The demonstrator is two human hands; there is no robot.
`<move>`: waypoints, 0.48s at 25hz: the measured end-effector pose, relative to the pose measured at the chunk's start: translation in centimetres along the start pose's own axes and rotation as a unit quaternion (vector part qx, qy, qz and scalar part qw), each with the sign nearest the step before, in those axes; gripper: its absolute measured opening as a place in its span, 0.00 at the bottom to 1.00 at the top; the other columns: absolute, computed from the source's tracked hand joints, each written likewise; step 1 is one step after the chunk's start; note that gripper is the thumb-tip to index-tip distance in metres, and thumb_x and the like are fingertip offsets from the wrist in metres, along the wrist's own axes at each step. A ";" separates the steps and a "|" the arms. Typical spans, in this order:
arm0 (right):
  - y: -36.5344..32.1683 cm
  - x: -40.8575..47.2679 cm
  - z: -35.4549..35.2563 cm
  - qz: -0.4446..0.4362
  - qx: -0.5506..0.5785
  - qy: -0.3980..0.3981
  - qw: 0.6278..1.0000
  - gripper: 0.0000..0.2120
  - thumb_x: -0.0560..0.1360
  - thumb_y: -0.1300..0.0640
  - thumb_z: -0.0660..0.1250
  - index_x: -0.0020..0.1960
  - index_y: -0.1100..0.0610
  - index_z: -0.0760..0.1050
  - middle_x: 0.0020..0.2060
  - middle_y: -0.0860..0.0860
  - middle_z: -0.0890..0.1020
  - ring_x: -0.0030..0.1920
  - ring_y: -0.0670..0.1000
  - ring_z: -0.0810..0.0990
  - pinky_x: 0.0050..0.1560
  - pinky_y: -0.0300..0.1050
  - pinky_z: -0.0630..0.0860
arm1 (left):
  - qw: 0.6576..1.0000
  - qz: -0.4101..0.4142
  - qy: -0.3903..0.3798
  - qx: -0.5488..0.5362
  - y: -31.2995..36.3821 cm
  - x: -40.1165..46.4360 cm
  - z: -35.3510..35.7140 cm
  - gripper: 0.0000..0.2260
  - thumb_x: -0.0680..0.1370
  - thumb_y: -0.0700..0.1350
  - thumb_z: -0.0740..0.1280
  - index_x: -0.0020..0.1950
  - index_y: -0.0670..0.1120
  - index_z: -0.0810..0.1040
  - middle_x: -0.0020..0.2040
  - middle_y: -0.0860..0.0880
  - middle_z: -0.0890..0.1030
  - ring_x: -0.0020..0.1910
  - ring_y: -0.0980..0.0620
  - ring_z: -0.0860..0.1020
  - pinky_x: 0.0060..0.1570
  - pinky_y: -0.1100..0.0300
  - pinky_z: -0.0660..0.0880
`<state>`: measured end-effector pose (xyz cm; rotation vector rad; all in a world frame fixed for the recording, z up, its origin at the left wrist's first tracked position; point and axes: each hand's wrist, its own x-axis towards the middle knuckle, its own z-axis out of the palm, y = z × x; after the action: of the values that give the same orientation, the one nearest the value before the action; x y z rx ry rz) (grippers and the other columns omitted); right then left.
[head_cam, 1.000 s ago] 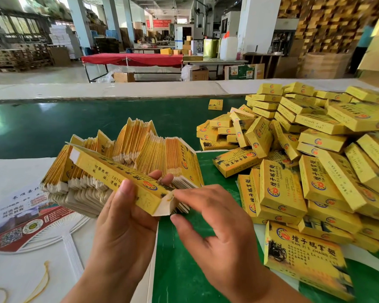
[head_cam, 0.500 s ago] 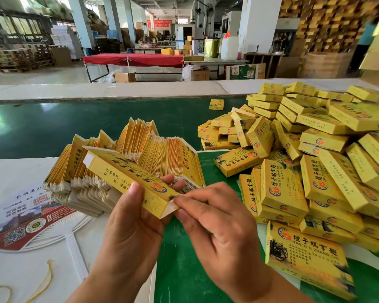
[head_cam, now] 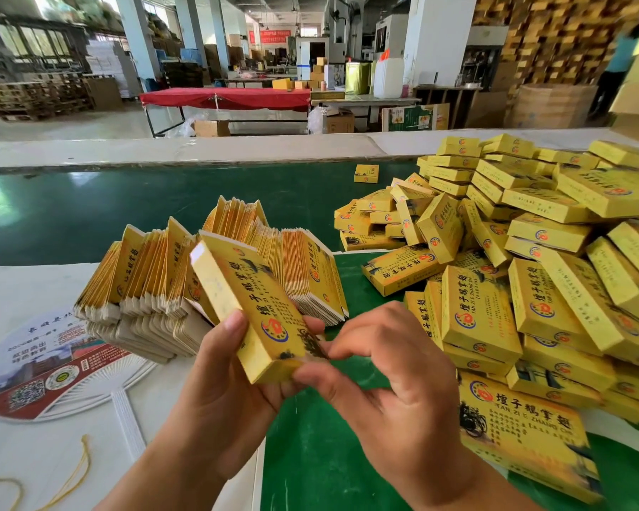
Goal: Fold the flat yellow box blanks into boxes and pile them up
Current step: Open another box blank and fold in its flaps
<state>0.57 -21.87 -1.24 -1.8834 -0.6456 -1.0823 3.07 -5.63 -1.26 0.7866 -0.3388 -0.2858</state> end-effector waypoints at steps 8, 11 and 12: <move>0.0 -0.2 0.2 -0.031 0.051 -0.033 0.998 0.11 0.74 0.55 0.73 0.48 0.64 0.85 0.44 0.56 0.82 0.48 0.56 0.80 0.48 0.51 0.80 | 0.979 -0.090 -0.093 -0.158 0.4 0.0 0.3 0.25 0.79 0.54 0.65 0.70 0.40 0.71 0.62 0.35 0.78 0.60 0.40 0.78 0.58 0.50 0.75; 0.1 -0.4 0.2 0.041 0.116 -0.043 0.991 0.12 0.74 0.53 0.73 0.48 0.63 0.85 0.44 0.54 0.80 0.48 0.56 0.81 0.48 0.54 0.81 | 0.978 -0.088 -0.104 -0.158 0.3 0.0 0.1 0.25 0.80 0.53 0.63 0.72 0.40 0.68 0.63 0.33 0.76 0.61 0.38 0.77 0.59 0.47 0.75; 0.1 -0.4 0.3 0.058 0.127 -0.046 0.989 0.12 0.73 0.53 0.73 0.47 0.63 0.85 0.43 0.54 0.79 0.47 0.56 0.81 0.47 0.54 0.81 | 0.975 -0.097 -0.113 -0.166 0.3 0.0 0.0 0.25 0.81 0.52 0.62 0.73 0.39 0.67 0.64 0.31 0.74 0.62 0.36 0.75 0.61 0.45 0.74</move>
<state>0.56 -21.70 -1.72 -1.7337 -0.6838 -0.8032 3.12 -5.43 -1.01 0.4563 -0.4153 -0.6015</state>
